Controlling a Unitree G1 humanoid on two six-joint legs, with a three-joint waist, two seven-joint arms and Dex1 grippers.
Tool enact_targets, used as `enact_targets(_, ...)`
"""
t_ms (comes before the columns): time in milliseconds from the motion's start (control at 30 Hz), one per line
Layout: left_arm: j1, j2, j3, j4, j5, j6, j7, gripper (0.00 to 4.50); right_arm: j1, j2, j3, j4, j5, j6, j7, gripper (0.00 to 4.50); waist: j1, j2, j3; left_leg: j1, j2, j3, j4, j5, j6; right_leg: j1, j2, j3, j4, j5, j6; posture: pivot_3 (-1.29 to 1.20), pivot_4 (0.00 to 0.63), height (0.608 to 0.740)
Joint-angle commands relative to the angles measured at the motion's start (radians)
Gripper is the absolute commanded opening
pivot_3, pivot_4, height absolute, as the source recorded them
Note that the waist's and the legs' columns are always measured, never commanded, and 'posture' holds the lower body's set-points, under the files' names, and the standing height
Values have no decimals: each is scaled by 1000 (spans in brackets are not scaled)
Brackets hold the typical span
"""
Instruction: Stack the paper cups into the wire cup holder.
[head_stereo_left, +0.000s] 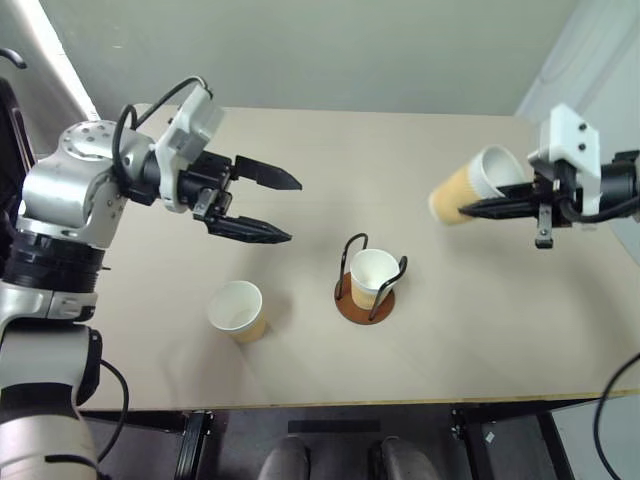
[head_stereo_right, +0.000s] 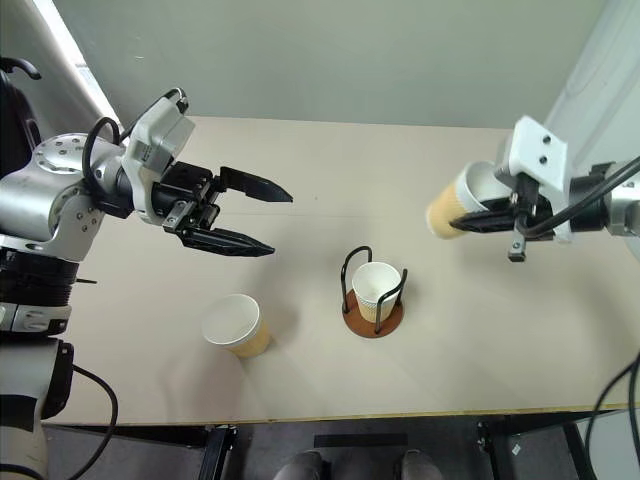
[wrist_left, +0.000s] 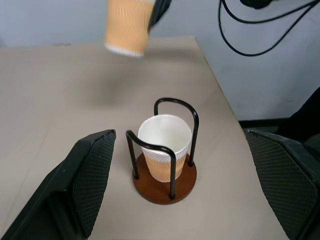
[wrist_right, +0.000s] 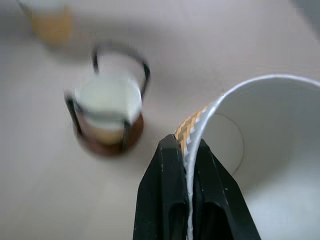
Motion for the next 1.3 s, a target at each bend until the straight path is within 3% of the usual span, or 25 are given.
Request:
enact_targets(33, -6, 13, 6, -17, 16, -33, -33, 4500, -44, 57, 16, -55, 57, 53, -42, 20, 0, 0, 0, 0, 0, 0, 0, 0, 0, 0, 0, 0, 0, 0, 0, 0, 150, 740)
enact_targets(333, -10, -9, 22, -17, 42, -24, -33, 4500, -55, 156, 111, -82, 64, 62, -76, 20, 0, 0, 0, 0, 0, 0, 0, 0, 0, 0, 0, 0, 0, 0, 0, 0, 150, 740)
enact_targets(733, 1, -19, 41, -19, 58, -19, -33, 4500, -2, 153, 160, -140, 80, 67, -55, 20, -1, 0, 0, 0, 0, 0, -1, 0, 0, -1, 0, 0, 0, 0, 0, 0, 150, 740)
enact_targets(1300, -16, -38, 54, -31, 84, 11, -33, 4500, 20, 178, 261, -81, -13, -42, -41, 20, -2, 0, 0, 0, 0, 0, -1, 0, 0, 0, -1, 0, 0, 0, 0, 0, 150, 740)
